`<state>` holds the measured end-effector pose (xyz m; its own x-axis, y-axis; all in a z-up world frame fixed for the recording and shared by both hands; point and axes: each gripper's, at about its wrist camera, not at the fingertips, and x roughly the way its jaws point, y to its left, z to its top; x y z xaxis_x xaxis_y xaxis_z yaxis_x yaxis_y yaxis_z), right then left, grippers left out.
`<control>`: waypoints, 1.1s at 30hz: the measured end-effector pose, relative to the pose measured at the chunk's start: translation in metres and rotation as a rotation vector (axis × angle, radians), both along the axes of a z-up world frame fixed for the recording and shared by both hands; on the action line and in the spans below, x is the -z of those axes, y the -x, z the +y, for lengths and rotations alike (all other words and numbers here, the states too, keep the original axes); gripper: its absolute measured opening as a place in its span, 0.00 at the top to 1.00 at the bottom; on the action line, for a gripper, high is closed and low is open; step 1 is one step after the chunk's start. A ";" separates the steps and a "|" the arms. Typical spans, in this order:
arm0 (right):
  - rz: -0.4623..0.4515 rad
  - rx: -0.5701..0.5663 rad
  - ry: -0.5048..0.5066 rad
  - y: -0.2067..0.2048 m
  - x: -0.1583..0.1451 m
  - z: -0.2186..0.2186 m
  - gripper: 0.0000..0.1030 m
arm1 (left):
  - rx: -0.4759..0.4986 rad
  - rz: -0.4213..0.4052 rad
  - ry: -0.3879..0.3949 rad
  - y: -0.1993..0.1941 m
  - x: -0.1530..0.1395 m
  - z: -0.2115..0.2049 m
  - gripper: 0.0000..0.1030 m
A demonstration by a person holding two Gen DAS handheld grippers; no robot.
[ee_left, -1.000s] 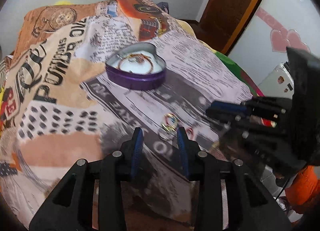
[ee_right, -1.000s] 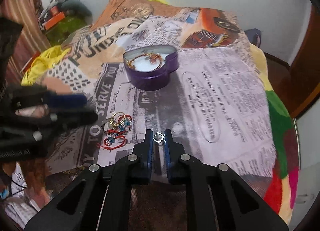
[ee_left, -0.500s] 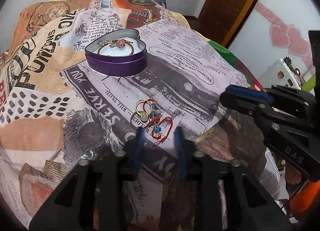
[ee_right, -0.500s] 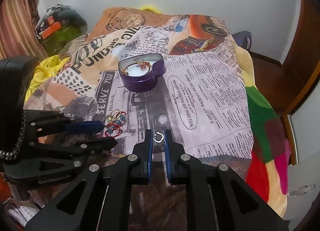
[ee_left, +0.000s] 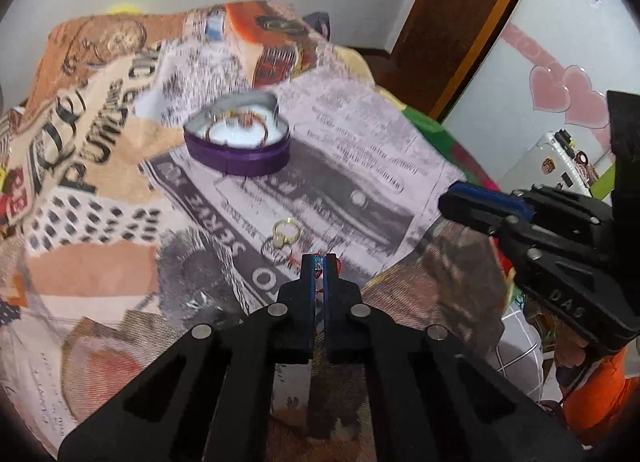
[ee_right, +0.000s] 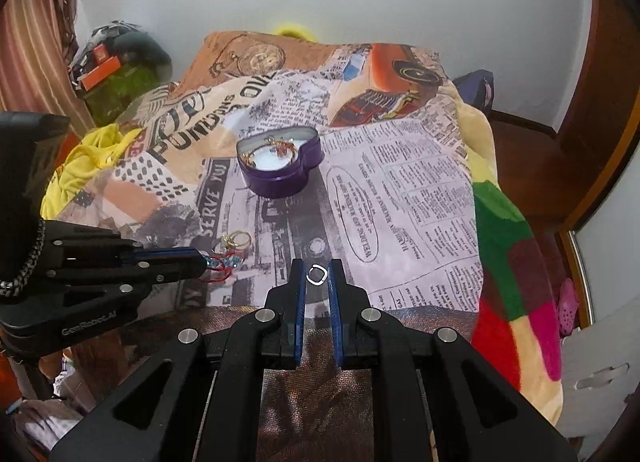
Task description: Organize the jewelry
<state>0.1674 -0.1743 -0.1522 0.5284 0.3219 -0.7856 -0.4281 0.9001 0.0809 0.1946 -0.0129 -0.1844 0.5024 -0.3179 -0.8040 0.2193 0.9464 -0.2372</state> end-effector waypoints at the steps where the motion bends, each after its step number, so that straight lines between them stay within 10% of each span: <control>1: -0.006 -0.001 -0.002 0.001 -0.003 0.001 0.91 | 0.000 -0.016 0.000 0.001 -0.006 0.001 0.99; 16: -0.090 -0.021 -0.027 -0.001 -0.035 0.019 0.91 | -0.027 -0.200 0.020 0.001 -0.071 0.023 0.99; 33: -0.123 -0.056 -0.046 -0.040 -0.036 0.053 0.91 | -0.076 -0.264 0.022 -0.047 -0.076 0.051 0.99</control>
